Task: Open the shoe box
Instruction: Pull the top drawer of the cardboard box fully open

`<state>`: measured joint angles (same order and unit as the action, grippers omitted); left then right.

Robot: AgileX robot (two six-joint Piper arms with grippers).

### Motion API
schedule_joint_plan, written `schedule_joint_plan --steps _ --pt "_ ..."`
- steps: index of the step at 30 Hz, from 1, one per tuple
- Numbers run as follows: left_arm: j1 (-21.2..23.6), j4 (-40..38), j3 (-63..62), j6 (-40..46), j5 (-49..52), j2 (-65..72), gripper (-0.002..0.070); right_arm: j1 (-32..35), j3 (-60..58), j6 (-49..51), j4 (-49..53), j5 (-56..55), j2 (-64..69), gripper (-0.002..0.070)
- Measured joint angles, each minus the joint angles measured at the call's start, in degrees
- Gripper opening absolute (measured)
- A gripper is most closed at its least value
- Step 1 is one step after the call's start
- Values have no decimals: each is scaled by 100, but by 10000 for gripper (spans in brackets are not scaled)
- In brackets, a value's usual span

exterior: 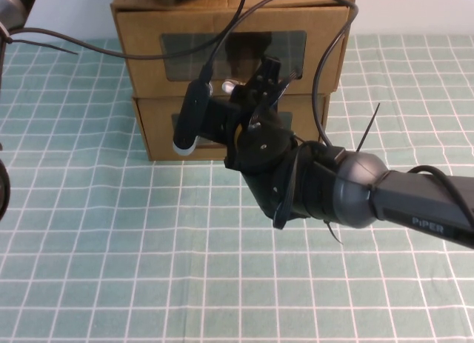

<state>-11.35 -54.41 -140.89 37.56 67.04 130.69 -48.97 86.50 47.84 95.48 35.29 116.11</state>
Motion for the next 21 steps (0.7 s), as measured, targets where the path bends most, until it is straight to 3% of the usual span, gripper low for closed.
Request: schedule_joint_plan --steps 11,21 --pt "0 0 0 0 0 0 -6 -321 -1109 78 258 159 -679 11" --pt "0 0 0 0 0 0 -6 -1124 -2482 450 -19 304 -1613 10"
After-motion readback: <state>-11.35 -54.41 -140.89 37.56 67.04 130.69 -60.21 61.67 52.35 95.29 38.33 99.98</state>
